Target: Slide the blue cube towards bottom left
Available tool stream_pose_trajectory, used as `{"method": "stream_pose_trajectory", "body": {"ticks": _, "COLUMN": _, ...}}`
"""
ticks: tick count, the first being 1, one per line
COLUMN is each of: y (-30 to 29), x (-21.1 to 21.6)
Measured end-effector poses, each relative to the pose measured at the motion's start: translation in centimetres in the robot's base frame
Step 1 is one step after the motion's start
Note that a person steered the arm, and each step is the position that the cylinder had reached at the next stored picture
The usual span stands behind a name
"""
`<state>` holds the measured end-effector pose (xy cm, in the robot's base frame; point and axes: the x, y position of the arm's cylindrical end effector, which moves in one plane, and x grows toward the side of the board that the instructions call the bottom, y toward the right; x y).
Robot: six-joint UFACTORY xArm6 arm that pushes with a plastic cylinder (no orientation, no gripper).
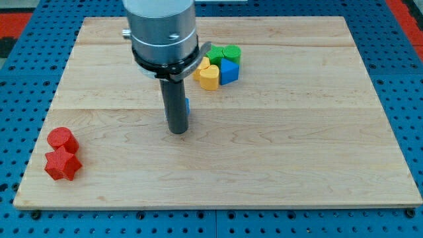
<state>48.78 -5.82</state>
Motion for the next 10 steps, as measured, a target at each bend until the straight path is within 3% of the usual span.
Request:
{"method": "stream_pose_trajectory", "body": {"ticks": 1, "y": 6.1, "x": -1.4}}
{"method": "stream_pose_trajectory", "body": {"ticks": 2, "y": 5.7, "x": -5.9}}
{"method": "stream_pose_trajectory", "body": {"ticks": 3, "y": -1.1, "x": -6.6}}
{"method": "stream_pose_trajectory", "body": {"ticks": 4, "y": -6.4, "x": -2.1}}
{"method": "stream_pose_trajectory", "body": {"ticks": 5, "y": -8.6, "x": -2.1}}
{"method": "stream_pose_trajectory", "body": {"ticks": 6, "y": -4.4, "x": -5.1}}
{"method": "stream_pose_trajectory", "body": {"ticks": 7, "y": 0.2, "x": -2.2}}
{"method": "stream_pose_trajectory", "body": {"ticks": 8, "y": -0.9, "x": 3.9}}
{"method": "stream_pose_trajectory", "body": {"ticks": 9, "y": -4.1, "x": 6.0}}
{"method": "stream_pose_trajectory", "body": {"ticks": 10, "y": 0.7, "x": 4.8}}
